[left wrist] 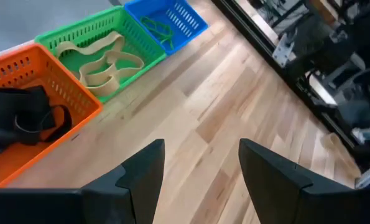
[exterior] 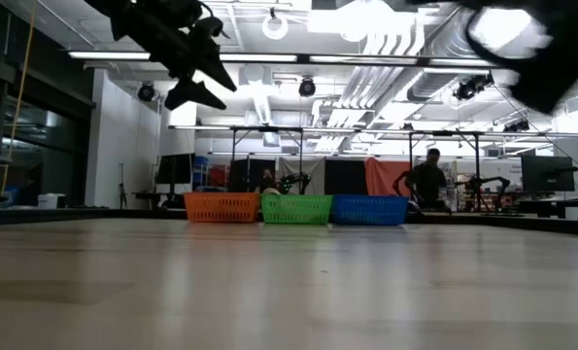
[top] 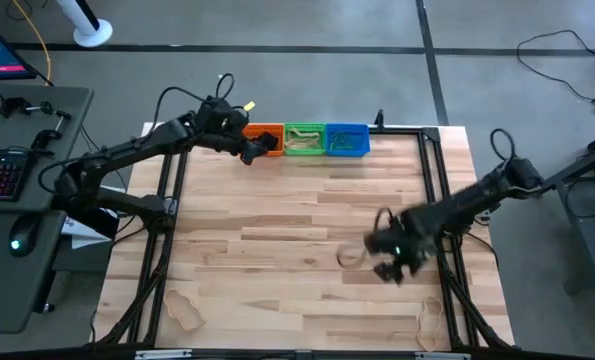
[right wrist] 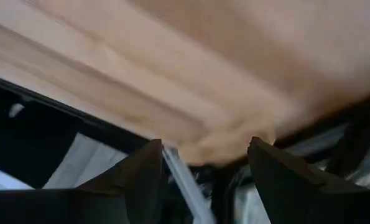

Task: Sort rubber bands into baskets
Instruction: Put the white rubber band into the green basket

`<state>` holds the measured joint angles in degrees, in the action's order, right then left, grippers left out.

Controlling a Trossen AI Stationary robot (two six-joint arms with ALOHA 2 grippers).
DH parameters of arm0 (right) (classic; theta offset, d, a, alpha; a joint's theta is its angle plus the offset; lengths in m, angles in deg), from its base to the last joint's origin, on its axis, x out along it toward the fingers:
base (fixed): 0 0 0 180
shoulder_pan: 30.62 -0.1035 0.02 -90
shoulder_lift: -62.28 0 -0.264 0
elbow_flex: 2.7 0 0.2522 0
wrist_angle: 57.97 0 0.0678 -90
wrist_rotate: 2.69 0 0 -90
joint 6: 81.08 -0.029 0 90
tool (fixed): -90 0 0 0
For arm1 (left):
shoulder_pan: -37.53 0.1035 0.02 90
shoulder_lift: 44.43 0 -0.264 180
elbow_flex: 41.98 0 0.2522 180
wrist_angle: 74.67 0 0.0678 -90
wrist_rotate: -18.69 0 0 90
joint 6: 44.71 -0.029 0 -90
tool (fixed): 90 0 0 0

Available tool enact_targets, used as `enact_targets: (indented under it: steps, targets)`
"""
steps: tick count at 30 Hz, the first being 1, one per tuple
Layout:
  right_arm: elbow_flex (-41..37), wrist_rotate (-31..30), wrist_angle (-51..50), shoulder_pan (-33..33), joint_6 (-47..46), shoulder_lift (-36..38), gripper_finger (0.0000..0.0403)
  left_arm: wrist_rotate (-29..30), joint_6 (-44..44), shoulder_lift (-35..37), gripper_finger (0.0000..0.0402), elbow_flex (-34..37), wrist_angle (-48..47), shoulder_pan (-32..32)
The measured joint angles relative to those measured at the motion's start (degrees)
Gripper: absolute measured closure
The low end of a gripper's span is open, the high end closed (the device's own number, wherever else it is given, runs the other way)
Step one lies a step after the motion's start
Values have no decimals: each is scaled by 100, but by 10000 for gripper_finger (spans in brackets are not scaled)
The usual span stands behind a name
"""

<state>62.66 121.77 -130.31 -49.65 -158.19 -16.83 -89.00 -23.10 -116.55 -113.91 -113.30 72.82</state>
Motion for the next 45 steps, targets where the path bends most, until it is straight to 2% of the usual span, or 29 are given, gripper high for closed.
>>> enact_targets:
  steps: [4,7,9,13,24,28,33,41,45]
  targets:
    - [-723,496,1650,-1086,-1982,-7,176,21,133,-25,201,17,153,-38]
    - [-1298,570,3118,-1598,-3152,-9,176,19,124,-23,201,12,269,-38]
    - [-1582,575,3606,-1843,-3744,-9,176,20,122,-28,201,13,261,-38]
    - [-1926,605,3868,-2173,-4387,-9,176,20,101,-25,201,13,265,-33]
    - [-2702,504,4643,-2297,-4894,-9,177,20,152,-25,201,13,240,-38]
    - [-2798,454,4681,-2289,-4903,-7,194,22,237,-25,201,13,198,-64]
    - [-2802,324,4676,-2289,-4932,-11,247,21,250,-25,201,13,30,-63]
    - [-2790,518,4801,-2180,-4900,-304,347,22,230,-25,201,13,7,-62]
    - [-2721,377,4614,-2020,-4377,-377,393,22,211,-25,201,13,21,-62]
